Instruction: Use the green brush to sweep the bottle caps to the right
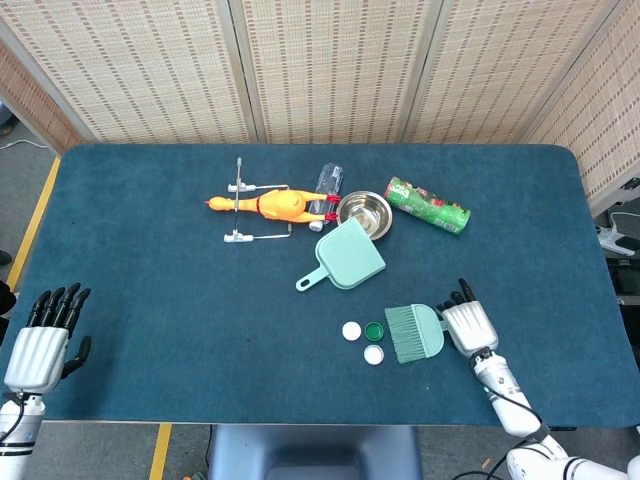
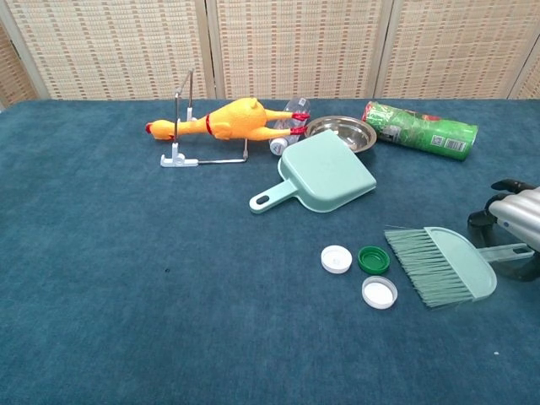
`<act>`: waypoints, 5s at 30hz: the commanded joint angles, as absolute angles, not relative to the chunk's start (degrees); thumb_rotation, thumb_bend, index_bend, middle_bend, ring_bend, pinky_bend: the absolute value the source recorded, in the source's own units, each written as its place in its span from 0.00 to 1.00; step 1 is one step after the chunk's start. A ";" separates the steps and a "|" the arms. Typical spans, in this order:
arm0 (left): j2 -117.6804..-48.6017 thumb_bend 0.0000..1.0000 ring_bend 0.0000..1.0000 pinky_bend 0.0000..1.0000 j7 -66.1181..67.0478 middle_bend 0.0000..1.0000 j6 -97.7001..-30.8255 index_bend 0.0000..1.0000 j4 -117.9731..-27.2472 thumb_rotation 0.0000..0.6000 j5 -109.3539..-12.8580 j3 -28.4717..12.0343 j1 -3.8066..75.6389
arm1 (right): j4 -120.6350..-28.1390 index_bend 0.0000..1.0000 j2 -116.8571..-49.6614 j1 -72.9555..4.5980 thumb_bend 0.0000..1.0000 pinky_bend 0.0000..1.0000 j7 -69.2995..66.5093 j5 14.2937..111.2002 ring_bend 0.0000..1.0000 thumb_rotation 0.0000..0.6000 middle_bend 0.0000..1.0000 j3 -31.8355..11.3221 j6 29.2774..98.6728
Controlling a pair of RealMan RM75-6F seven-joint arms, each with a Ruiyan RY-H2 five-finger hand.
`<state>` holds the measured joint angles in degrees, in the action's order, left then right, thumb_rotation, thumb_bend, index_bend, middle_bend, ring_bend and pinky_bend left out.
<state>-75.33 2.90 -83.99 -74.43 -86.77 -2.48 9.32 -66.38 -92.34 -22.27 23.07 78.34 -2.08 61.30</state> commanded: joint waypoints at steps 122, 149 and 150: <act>-75.55 0.48 0.00 0.07 3.80 0.00 -84.96 0.00 -75.51 1.00 -89.74 -0.83 9.09 | -100.39 0.88 -89.58 -51.08 0.40 0.09 92.68 52.60 0.53 1.00 0.81 2.46 70.93; -75.96 0.48 0.00 0.07 4.47 0.00 -83.88 0.00 -75.18 1.00 -89.56 -0.73 9.50 | -96.01 0.88 -88.97 -52.36 0.40 0.09 107.41 40.63 0.54 1.00 0.81 7.95 77.14; -76.08 0.48 0.00 0.07 4.60 0.00 -83.65 0.00 -75.07 1.00 -89.48 -0.72 9.58 | -95.73 0.88 -88.31 -52.02 0.40 0.09 106.84 40.27 0.54 1.00 0.81 8.19 77.26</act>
